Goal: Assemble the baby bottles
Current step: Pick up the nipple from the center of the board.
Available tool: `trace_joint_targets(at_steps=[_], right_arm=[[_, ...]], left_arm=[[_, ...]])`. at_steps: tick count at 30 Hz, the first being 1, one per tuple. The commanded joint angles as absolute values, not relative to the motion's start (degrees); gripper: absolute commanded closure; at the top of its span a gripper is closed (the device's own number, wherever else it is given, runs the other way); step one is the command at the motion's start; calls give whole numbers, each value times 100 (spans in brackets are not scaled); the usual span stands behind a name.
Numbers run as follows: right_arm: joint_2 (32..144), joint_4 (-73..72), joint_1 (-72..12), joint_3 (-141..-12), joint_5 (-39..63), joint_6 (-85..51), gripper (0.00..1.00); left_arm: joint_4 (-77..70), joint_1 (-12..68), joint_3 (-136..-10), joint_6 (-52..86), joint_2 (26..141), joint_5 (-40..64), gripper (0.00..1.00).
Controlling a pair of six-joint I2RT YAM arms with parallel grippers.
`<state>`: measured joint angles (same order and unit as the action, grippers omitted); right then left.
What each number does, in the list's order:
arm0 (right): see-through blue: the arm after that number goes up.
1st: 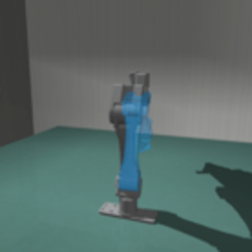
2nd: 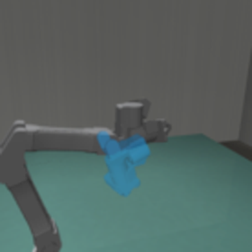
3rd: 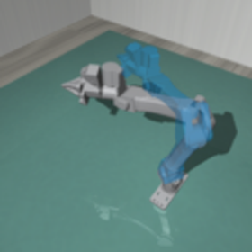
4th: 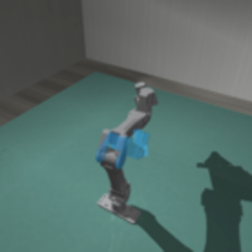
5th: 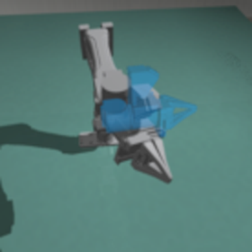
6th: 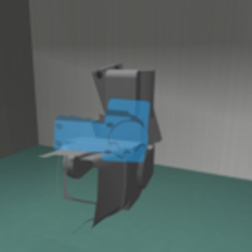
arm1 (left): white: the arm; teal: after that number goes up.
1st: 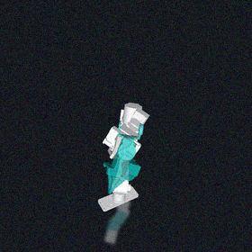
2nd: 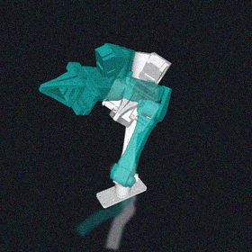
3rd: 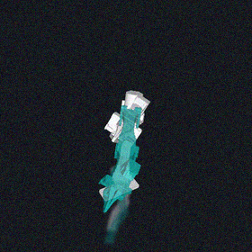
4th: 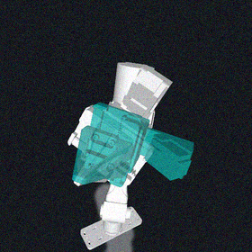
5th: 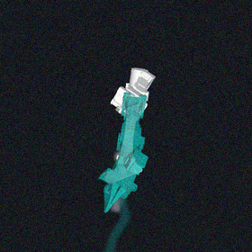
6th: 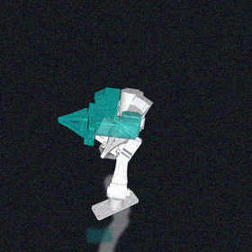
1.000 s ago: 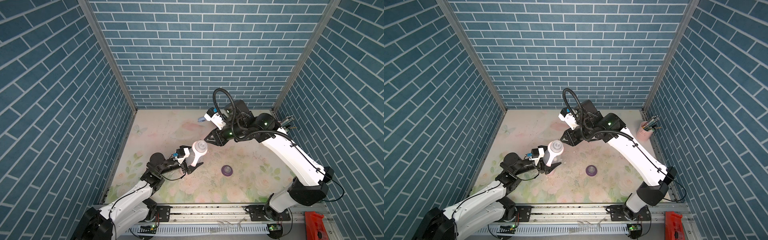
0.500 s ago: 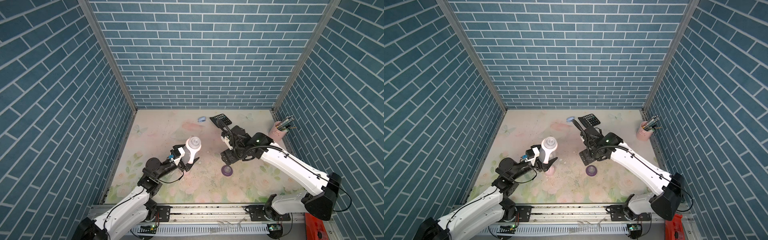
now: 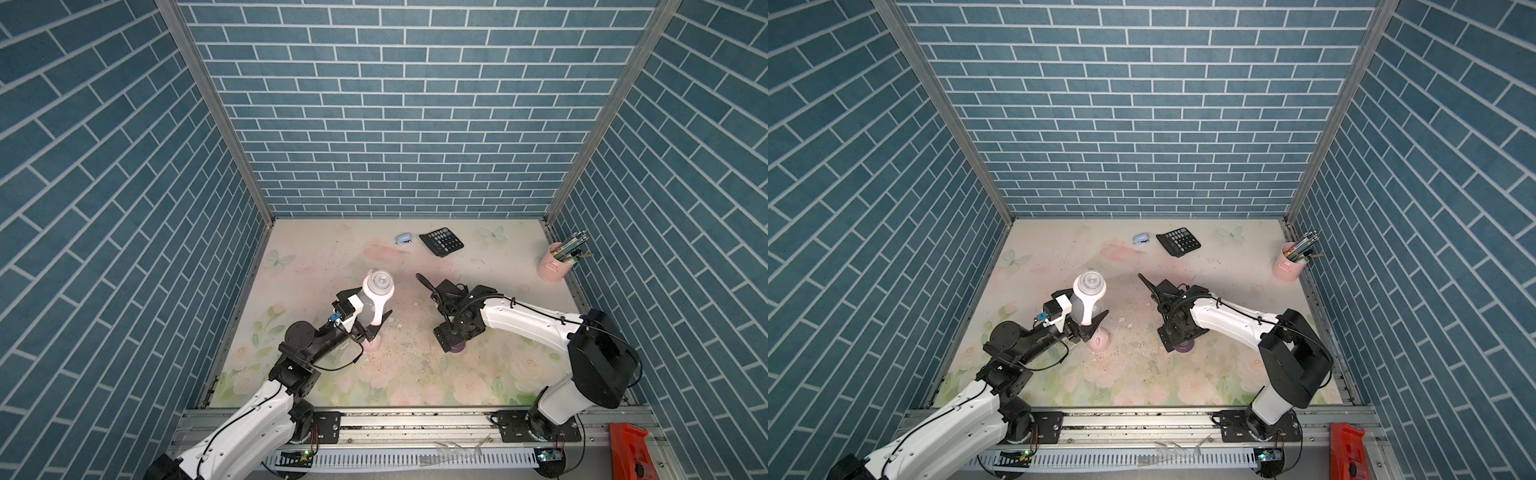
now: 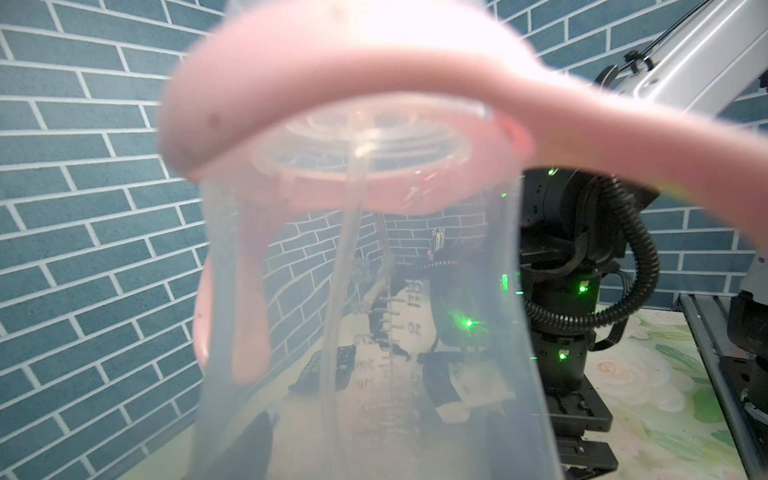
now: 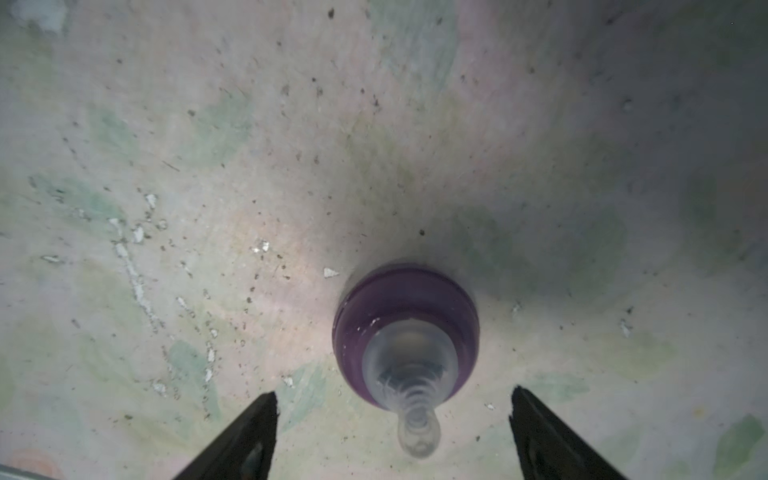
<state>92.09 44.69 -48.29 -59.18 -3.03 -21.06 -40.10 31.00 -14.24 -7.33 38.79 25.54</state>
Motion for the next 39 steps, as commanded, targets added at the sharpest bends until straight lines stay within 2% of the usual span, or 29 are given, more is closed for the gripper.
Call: trace_joint_targets(at_steps=[1, 18, 39], right_arm=[[9308, 4321, -4752, -5893, -174, -2423, 13], [9699, 4057, -4535, -5534, 215, -2504, 17], [9817, 3660, -4535, -5377, -44, -2566, 23]], left_arm=[[-4008, 3109, -1465, -747, 3767, 2597, 44], [-3912, 3105, -1444, -824, 3691, 2616, 44], [-3817, 3103, -1480, -865, 3732, 2654, 45]])
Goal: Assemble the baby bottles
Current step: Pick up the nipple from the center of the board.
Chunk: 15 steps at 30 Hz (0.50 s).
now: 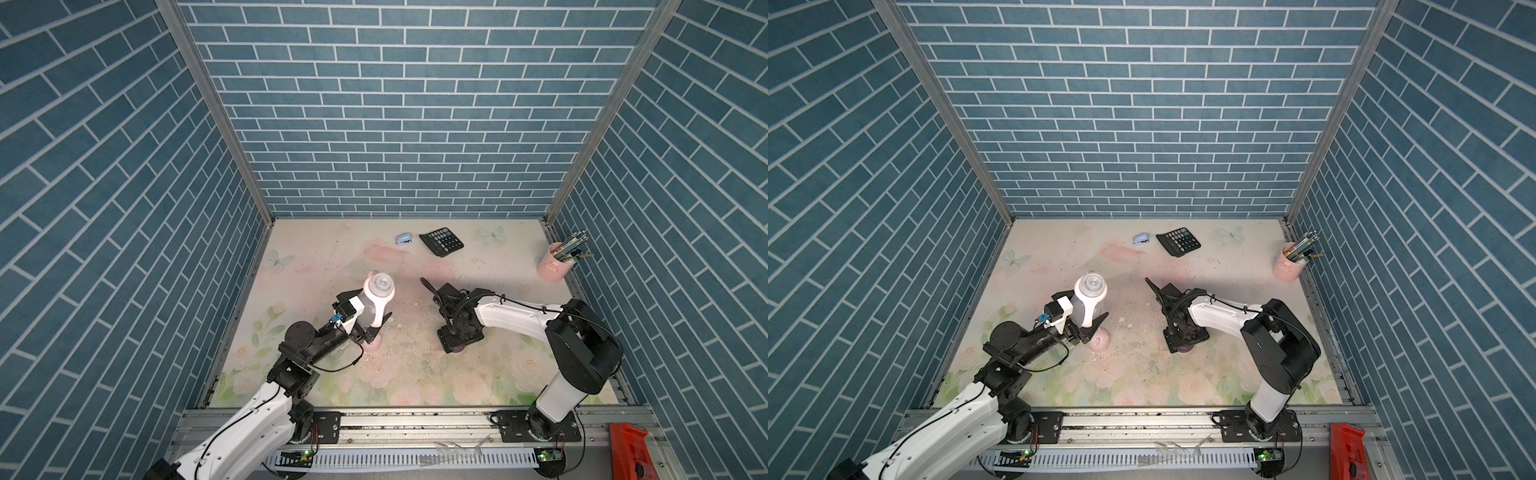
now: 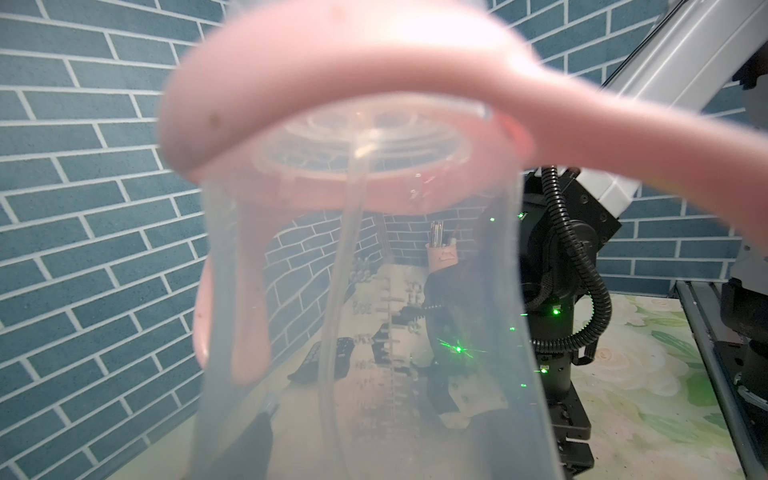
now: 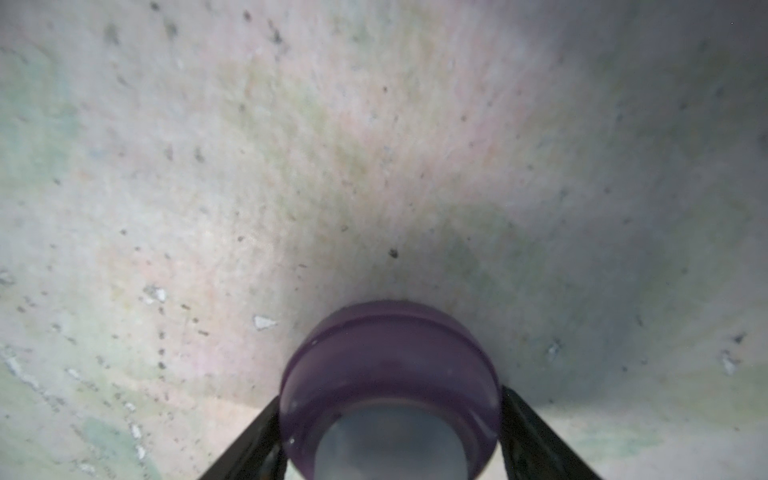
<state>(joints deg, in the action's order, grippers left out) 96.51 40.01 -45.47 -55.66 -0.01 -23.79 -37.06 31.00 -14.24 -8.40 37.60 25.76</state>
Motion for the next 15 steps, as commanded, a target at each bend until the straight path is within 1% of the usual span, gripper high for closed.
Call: trace_joint_targets(at_steps=[1, 3, 6, 9, 12, 15], right_arm=[[9809, 3637, -4536, -5361, -44, -2567, 24], [9796, 3599, -4535, -5335, -51, -2575, 28], [9680, 3602, -4535, -5341, -74, -2557, 41], [9271, 3774, -4536, -5466, -60, -2508, 49], [8698, 4194, -4529, -5878, 6, -2275, 55], [8214, 4685, -4451, -6461, 326, -1938, 59]], left_arm=[[-3822, 3103, -1482, -862, 3733, 2654, 45], [-3810, 3103, -1485, -866, 3730, 2663, 45], [-3789, 3110, -1479, -866, 3778, 2712, 46], [-3686, 3103, -1566, -849, 3883, 2952, 46], [-3547, 3108, -1721, -794, 4046, 3293, 46], [-3464, 3109, -1878, -742, 4209, 3645, 46]])
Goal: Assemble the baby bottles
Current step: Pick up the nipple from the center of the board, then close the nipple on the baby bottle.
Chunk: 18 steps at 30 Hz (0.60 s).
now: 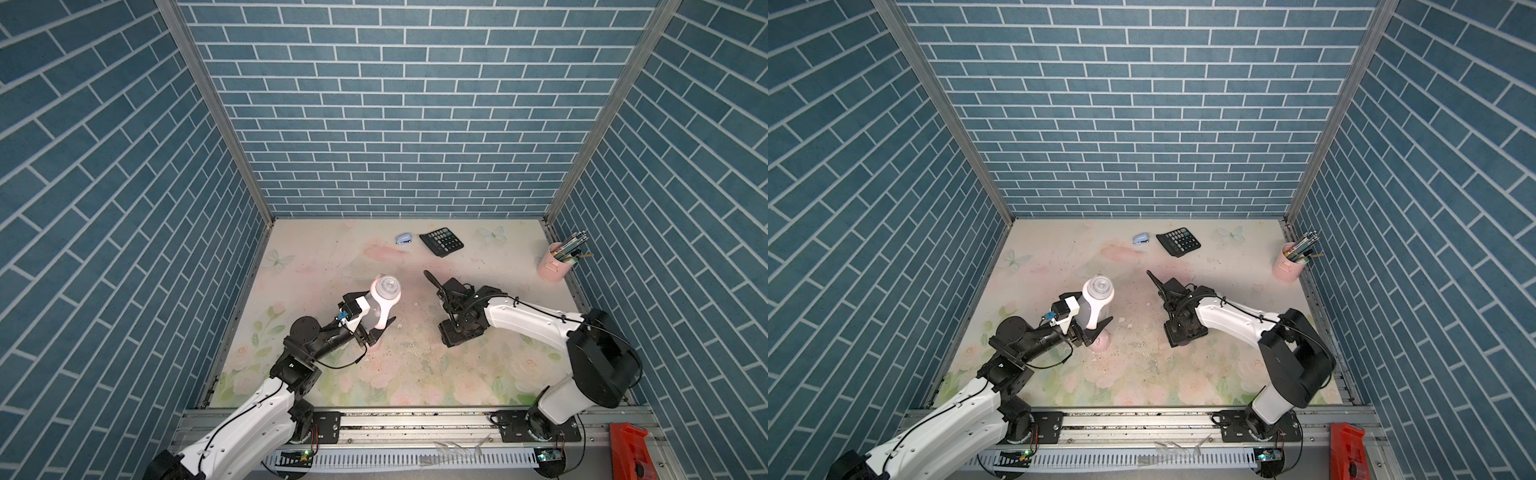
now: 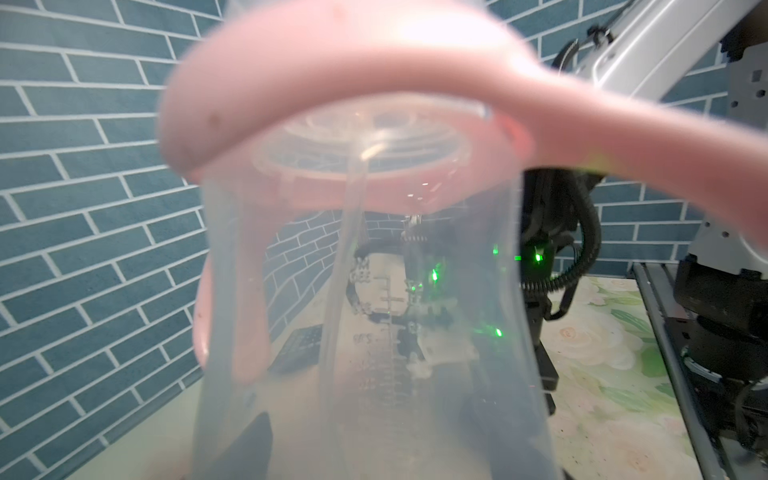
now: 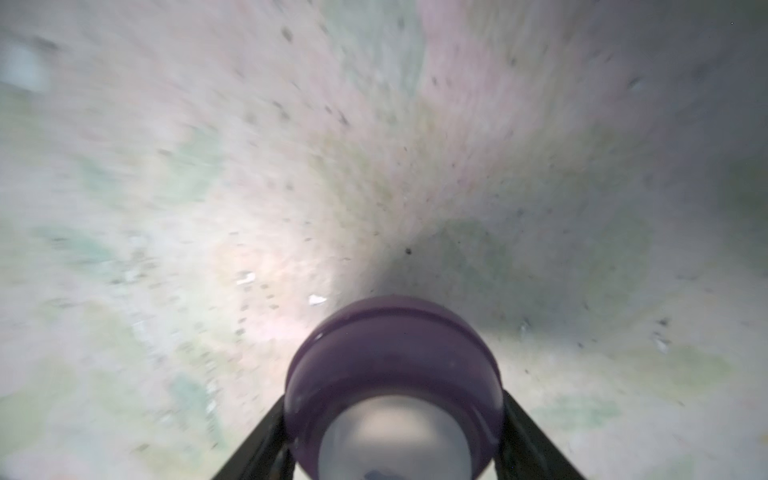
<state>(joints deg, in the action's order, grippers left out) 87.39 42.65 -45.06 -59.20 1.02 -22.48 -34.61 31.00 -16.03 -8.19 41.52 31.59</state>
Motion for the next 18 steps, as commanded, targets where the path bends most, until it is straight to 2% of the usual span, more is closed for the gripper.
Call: trace_joint_targets(at_steps=[1, 11, 15, 18], right_arm=[[8077, 4856, -4419, -6687, 457, -1816, 61], [7388, 6349, -4114, -9096, 2612, -869, 67], [7368, 6739, -4096, -10101, 3564, -584, 74], [7590, 7062, -4096, -10748, 3800, -473, 81]], left_arm=[[-3437, 3103, -1934, -723, 4264, 3771, 46], [-2863, 3110, -2447, -557, 4546, 4935, 46], [-2698, 3109, -2622, -458, 4624, 5420, 46], [-2468, 3110, -2785, -444, 4727, 5682, 46]])
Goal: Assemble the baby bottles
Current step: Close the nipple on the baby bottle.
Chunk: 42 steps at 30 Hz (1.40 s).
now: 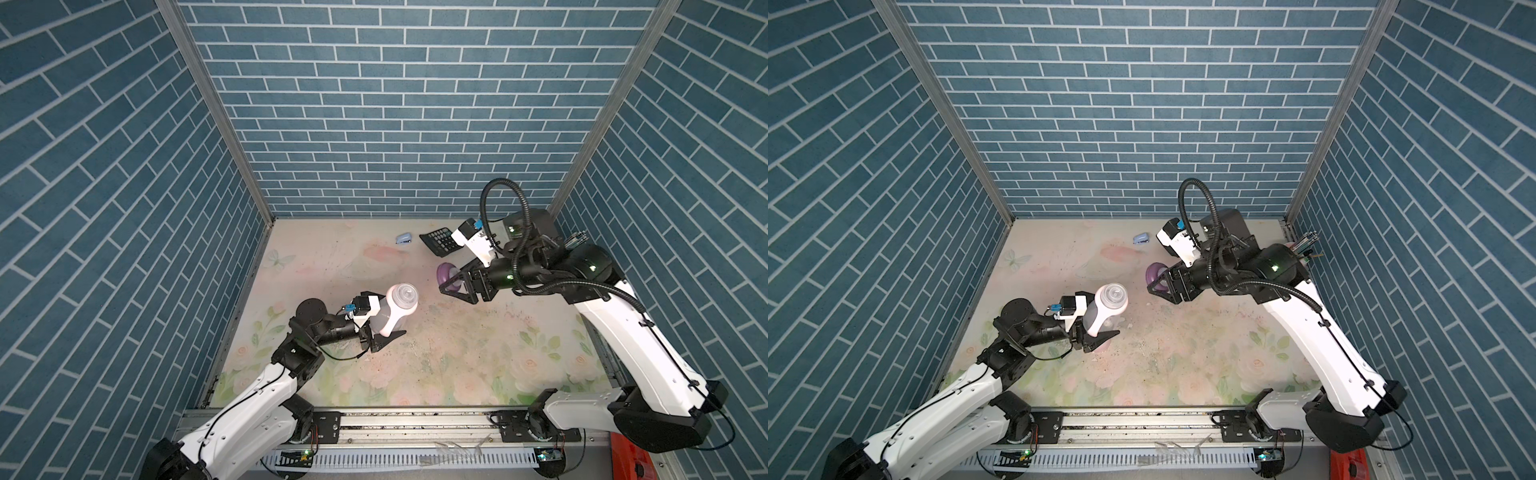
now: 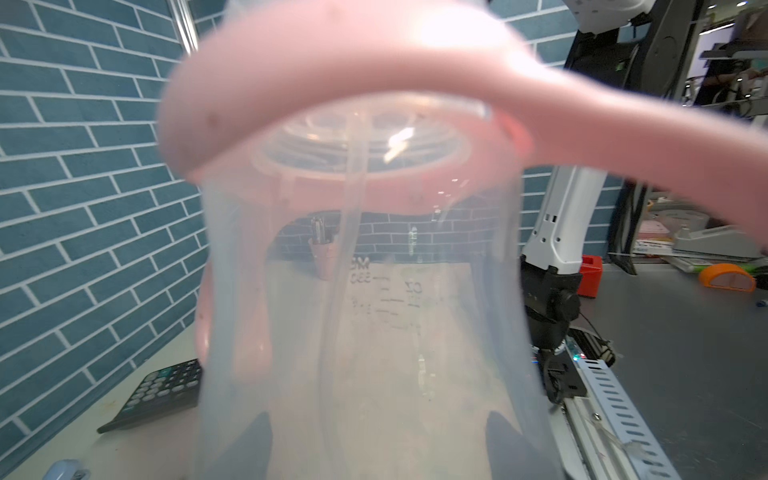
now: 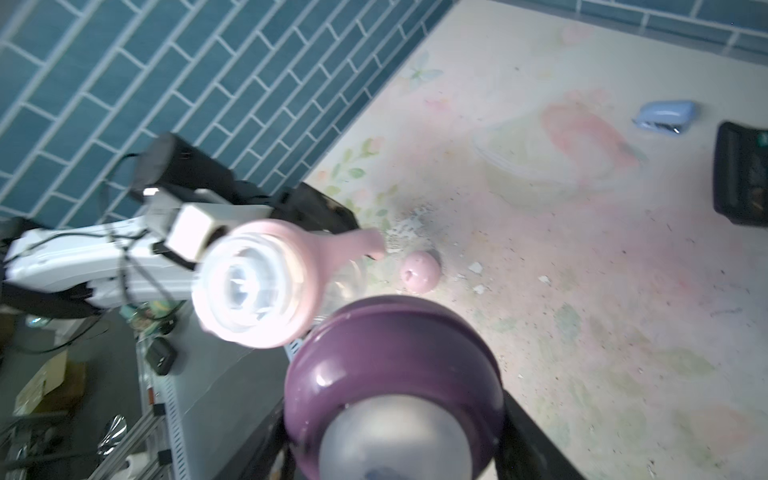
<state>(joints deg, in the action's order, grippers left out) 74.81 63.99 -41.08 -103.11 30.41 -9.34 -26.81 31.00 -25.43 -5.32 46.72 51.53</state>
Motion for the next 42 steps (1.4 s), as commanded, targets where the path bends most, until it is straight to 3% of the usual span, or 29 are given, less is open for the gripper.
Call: trace_joint_targets(at_steps=[1, 6, 17, 42], right_arm=[[7686, 7165, -4103, -10888, 3836, -428, 80], [8160, 7464, -4266, -11209, 4023, -105, 80], [8727, 7644, -4605, -11703, 3822, 77, 80], [9253, 7953, -4847, -11468, 3536, 96, 82]], left_arm=[[-2336, 3105, -2860, -468, 4769, 5727, 46], [-1136, 3103, -3449, -888, 5037, 5747, 49], [-225, 3110, -3830, -1296, 5376, 5916, 51], [154, 3115, -3962, -1556, 5405, 5939, 53]])
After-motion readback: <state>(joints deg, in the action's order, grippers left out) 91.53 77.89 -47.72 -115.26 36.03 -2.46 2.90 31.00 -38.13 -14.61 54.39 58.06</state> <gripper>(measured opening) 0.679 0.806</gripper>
